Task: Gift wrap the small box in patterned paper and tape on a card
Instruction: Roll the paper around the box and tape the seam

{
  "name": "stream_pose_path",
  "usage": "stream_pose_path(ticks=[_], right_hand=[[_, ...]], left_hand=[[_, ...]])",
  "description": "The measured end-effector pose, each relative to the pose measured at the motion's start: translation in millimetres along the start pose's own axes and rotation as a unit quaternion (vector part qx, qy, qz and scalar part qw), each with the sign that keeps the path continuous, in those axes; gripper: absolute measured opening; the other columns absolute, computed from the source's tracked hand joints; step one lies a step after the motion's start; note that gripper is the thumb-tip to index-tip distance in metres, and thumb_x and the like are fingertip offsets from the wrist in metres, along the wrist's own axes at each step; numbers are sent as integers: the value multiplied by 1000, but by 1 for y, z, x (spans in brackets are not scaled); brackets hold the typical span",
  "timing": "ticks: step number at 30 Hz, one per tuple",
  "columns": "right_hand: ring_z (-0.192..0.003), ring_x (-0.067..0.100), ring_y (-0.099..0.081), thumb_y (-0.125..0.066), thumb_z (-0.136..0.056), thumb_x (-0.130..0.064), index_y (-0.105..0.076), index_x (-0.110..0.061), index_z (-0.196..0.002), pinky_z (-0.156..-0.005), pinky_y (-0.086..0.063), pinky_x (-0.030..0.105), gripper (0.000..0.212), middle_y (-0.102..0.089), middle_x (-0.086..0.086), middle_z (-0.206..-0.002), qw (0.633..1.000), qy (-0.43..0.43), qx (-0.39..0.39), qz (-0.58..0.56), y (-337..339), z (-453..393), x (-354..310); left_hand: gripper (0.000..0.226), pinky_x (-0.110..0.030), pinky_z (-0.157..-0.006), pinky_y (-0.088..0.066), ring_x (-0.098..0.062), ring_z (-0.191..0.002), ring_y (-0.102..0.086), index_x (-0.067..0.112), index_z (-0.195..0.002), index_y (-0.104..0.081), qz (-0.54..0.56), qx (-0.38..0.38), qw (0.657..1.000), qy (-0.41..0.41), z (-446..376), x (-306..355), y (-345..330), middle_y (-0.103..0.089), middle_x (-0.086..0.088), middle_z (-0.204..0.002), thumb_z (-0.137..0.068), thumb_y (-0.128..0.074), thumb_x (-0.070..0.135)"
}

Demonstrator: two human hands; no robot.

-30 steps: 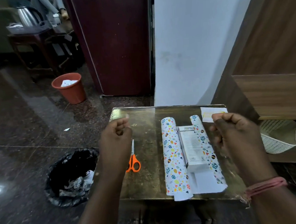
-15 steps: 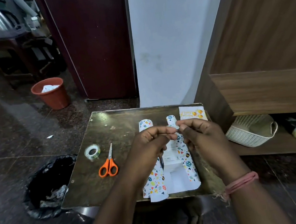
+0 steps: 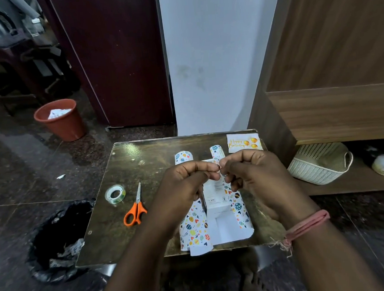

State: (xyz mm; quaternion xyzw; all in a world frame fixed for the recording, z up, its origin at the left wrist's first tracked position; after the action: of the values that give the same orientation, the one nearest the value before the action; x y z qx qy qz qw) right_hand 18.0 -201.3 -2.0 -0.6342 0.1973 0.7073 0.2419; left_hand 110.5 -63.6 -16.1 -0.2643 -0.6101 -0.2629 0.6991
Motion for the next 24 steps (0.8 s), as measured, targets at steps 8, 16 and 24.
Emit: stream_pose_path(ticks=[8,16,24], right_hand=[[-47,20,-46,-74,-89,-11,-66,3,-74,-41,-35,24,22,-58,15,-62,989,-120,82,24,22,16,21],[-36,10,-26,-76,-83,-7,-52,-13,-59,-34,-18,16,34,-41,-1,-49,965,-253,64,25,15,33,47],[-29,10,-41,-83,-77,-11,-59,-9,-65,-33,-32,18,27,-51,-3,-43,966,-226,107,72,20,31,48]], left_hand=[[14,-14,-67,-43,3,-73,-66,31,-102,-80,-159,62,985,-8,4,0,23,-75,15,-87,-93,-74,23],[21,-10,-54,-40,1,-51,-51,27,-108,-78,-244,10,968,-65,11,-3,-3,-71,10,-95,-93,-73,13],[12,-17,-58,-42,2,-55,-54,36,-98,-77,-272,46,959,-68,9,-9,-1,-68,18,-80,-93,-72,25]])
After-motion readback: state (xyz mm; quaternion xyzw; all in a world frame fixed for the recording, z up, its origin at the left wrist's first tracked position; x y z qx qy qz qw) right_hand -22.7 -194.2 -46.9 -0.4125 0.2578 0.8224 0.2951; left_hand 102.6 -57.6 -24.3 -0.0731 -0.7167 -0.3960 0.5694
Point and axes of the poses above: each hand's wrist, its own z-axis away from the middle knuckle, its own y-axis out of the back of the hand, x = y × z, the point moved 8 cm from there along -z, towards the middle knuckle
